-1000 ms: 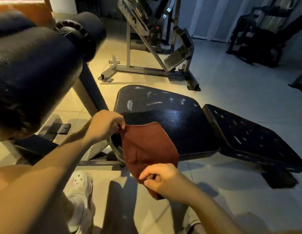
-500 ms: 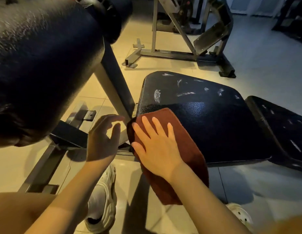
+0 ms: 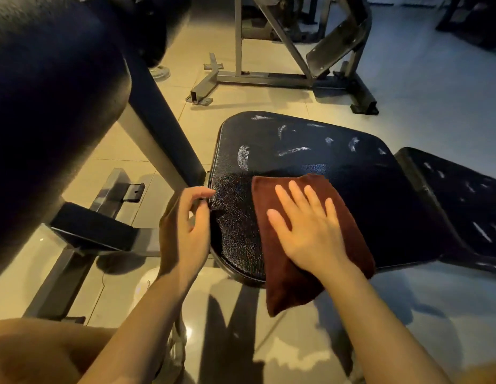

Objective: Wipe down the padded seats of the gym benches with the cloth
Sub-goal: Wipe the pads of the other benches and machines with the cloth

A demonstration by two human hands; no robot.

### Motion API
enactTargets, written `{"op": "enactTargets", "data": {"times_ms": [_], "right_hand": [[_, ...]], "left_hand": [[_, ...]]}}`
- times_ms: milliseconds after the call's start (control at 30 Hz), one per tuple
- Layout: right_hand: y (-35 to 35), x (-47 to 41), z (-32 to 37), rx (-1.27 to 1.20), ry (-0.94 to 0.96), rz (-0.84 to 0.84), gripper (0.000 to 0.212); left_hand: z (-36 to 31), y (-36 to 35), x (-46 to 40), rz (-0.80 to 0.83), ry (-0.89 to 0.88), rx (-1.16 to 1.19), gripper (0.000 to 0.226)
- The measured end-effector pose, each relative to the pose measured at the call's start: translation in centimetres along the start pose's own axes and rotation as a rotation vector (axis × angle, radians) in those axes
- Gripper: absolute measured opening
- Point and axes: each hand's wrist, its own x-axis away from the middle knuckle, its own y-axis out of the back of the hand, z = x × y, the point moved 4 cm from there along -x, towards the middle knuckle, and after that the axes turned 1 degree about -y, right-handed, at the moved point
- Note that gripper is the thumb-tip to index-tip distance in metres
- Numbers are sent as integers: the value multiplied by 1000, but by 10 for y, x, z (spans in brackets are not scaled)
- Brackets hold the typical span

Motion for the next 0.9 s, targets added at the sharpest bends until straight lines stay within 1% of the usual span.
{"op": "enactTargets", "data": {"times_ms": [100, 167, 200, 267, 300, 367, 400, 467, 533, 600, 633, 667, 733, 800, 900], "right_hand": [[14, -8, -74, 5, -241, 35, 58], [22, -12, -110, 14, -396, 41, 60], [23, -13, -119, 17, -440, 43, 61], [22, -9, -121, 31, -475, 54, 62], [21, -5, -117, 45, -469, 56, 62], [18, 5, -100, 33, -417, 50, 61], [15, 12, -86, 40, -358, 32, 59], [5, 33, -44, 69, -170, -64, 60], [-1, 49, 6, 42, 46, -112, 59], [-5, 46, 34, 10, 163, -24, 57], [-6, 39, 38, -12, 157, 58, 58], [-4, 30, 37, -26, 133, 75, 59], [1, 5, 20, -37, 83, 51, 59], [4, -20, -10, -51, 5, 51, 59], [14, -48, -80, 19, -163, 52, 60]], "left_hand": [[-2, 1, 12, 31, 14, 38, 21], [-5, 5, 19, 36, 3, 53, 18], [-8, 8, 21, 44, 45, 46, 16], [-12, 12, 23, 37, 172, 91, 22], [-13, 15, 26, 32, 226, 115, 24], [-18, 17, 30, 46, 84, 21, 18], [-16, 16, 32, 54, 55, -15, 16], [-14, 12, 34, 83, -9, -6, 18], [-26, 7, 32, 64, -93, -45, 21], [-36, 0, 31, 68, -155, -91, 21], [-38, -3, 32, 62, -187, -115, 21], [-42, -6, 33, 49, -212, -144, 21], [-45, -12, 33, 46, -240, -172, 24], [-43, -20, 35, 76, -231, -224, 31], [-37, -35, 41, 130, -216, -353, 38]]}}
